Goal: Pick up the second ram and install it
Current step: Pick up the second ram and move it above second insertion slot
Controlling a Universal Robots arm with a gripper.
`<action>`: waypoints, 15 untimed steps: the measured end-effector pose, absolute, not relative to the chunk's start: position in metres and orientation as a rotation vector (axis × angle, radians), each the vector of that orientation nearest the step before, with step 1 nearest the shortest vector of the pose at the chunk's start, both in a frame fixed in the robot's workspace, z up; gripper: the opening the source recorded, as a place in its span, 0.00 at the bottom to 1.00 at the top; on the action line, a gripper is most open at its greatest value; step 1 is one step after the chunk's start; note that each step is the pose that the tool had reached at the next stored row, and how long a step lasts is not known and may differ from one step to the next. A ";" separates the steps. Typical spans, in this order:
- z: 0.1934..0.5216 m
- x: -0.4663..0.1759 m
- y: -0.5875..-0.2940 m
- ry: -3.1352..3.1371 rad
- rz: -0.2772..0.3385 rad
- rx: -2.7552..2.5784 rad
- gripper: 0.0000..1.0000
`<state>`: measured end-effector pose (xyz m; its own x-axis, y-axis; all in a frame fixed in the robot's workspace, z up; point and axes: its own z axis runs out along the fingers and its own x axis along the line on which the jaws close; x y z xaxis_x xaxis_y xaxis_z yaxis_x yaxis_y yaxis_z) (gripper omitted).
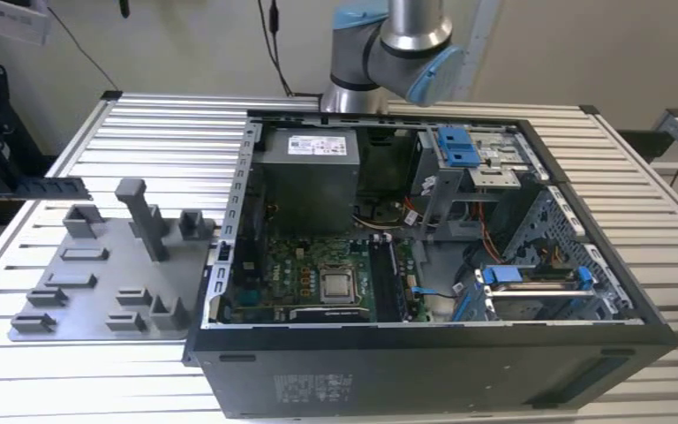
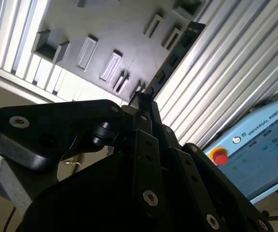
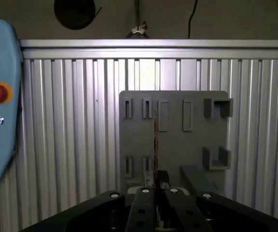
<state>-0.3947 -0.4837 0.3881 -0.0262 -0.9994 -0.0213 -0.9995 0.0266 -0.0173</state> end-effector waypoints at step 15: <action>0.404 -0.394 -0.484 2.255 0.006 -2.146 0.14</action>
<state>-0.3944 -0.4837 0.4036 -0.0494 -0.9985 -0.0239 -0.9986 0.0498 -0.0170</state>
